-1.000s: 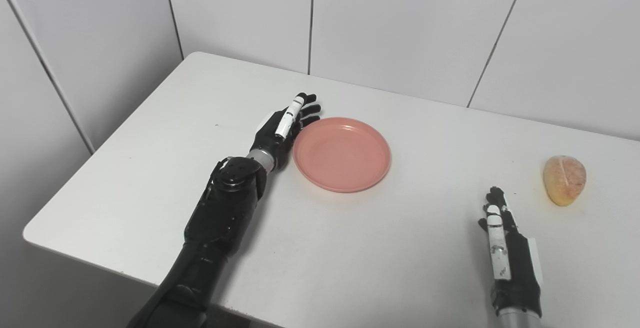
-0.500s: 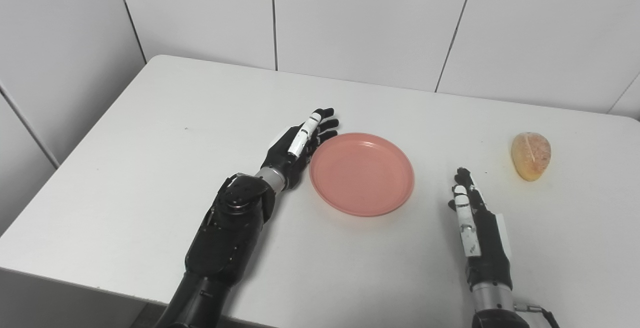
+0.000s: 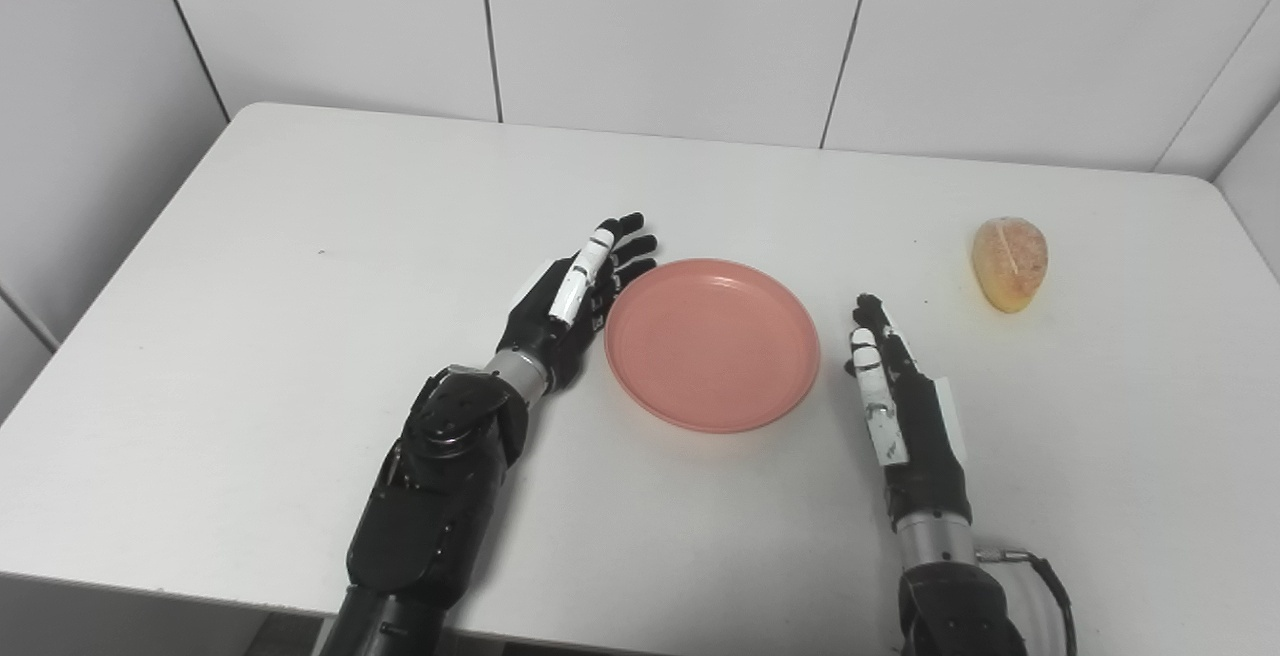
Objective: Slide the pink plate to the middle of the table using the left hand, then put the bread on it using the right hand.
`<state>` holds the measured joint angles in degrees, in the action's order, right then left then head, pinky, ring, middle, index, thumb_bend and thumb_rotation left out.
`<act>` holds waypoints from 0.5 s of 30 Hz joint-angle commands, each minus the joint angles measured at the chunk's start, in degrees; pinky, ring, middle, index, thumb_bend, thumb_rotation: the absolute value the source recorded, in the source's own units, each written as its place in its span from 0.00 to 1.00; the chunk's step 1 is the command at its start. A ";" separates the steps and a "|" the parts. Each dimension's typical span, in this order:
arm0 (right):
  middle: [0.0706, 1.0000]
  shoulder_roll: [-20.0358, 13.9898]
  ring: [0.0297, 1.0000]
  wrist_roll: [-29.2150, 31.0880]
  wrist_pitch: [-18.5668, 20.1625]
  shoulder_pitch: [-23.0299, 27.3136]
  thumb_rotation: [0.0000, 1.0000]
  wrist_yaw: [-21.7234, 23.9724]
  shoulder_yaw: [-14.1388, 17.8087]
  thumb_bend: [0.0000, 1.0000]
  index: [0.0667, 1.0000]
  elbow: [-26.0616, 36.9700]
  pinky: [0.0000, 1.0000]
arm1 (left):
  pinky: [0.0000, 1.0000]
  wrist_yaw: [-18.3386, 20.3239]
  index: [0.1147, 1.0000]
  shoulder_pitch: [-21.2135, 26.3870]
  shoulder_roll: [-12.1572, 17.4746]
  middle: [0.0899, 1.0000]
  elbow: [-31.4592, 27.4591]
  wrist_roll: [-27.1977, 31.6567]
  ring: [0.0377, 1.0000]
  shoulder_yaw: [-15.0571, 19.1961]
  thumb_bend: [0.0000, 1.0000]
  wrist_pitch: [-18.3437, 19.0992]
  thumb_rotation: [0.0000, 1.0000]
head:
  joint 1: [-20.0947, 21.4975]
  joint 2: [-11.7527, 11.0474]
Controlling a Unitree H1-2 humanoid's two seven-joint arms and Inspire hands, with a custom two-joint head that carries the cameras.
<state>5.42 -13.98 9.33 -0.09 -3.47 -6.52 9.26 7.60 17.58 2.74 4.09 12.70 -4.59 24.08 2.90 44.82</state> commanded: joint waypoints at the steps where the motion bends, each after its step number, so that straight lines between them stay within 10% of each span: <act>1: 0.92 0.98 0.92 -0.48 0.05 1.57 1.00 -0.77 -0.36 0.21 0.91 2.15 0.87 | 0.92 1.19 0.90 -0.62 -0.50 0.90 -0.98 1.26 0.90 0.15 0.33 2.41 1.00 | 0.68 0.17; 15: 0.88 -1.16 0.88 -4.89 -7.17 2.44 1.00 -3.49 -0.34 0.31 0.88 3.18 0.83 | 0.92 2.17 0.90 -0.96 -0.04 0.91 -0.58 1.68 0.91 0.70 0.35 1.93 1.00 | 6.75 -0.64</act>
<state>4.56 -17.48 6.70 0.20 -5.36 -6.59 9.77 8.98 16.61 2.84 3.42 14.39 -3.59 24.25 8.79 44.39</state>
